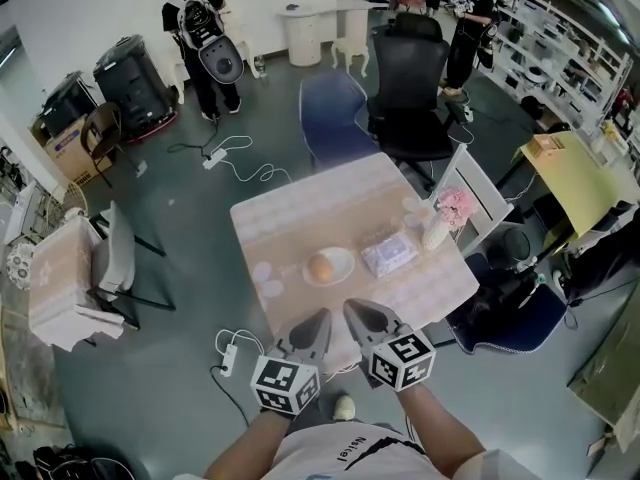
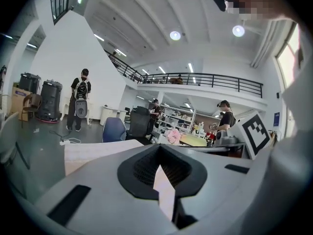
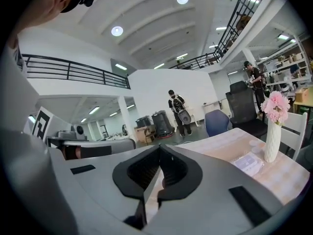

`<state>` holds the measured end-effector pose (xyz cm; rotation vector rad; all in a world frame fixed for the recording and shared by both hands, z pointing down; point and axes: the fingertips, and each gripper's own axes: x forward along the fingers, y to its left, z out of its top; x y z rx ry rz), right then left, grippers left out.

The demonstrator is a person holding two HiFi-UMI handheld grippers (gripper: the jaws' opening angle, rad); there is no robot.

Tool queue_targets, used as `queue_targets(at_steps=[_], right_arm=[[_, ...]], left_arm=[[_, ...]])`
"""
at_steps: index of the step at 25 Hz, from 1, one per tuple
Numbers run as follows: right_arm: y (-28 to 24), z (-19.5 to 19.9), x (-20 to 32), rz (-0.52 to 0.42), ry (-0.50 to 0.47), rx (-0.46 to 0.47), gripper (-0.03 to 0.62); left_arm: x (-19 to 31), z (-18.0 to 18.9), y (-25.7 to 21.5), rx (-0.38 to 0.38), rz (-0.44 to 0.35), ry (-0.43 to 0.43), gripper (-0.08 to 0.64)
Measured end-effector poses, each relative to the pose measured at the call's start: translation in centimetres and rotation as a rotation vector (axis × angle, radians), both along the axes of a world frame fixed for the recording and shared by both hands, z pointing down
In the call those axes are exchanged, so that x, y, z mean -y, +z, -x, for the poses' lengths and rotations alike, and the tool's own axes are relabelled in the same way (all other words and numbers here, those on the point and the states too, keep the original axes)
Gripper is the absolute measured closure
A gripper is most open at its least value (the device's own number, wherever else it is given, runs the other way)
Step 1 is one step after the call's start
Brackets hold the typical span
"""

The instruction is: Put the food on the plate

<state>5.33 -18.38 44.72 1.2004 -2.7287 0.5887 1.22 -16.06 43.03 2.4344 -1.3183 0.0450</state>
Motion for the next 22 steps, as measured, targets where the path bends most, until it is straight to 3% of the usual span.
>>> queue_targets(at_steps=[10, 22], right_arm=[[-3.3, 0.4, -1.2, -0.081, -0.015, 0.01, 0.575], [-3.9, 0.0, -1.0, -0.097, -0.022, -0.002, 0.577]], left_arm=[[-1.3, 0.2, -3.1, 0.011, -0.073, -0.022, 0.554], [-1.0, 0.2, -3.6, 0.016, -0.082, -0.04, 0.554]])
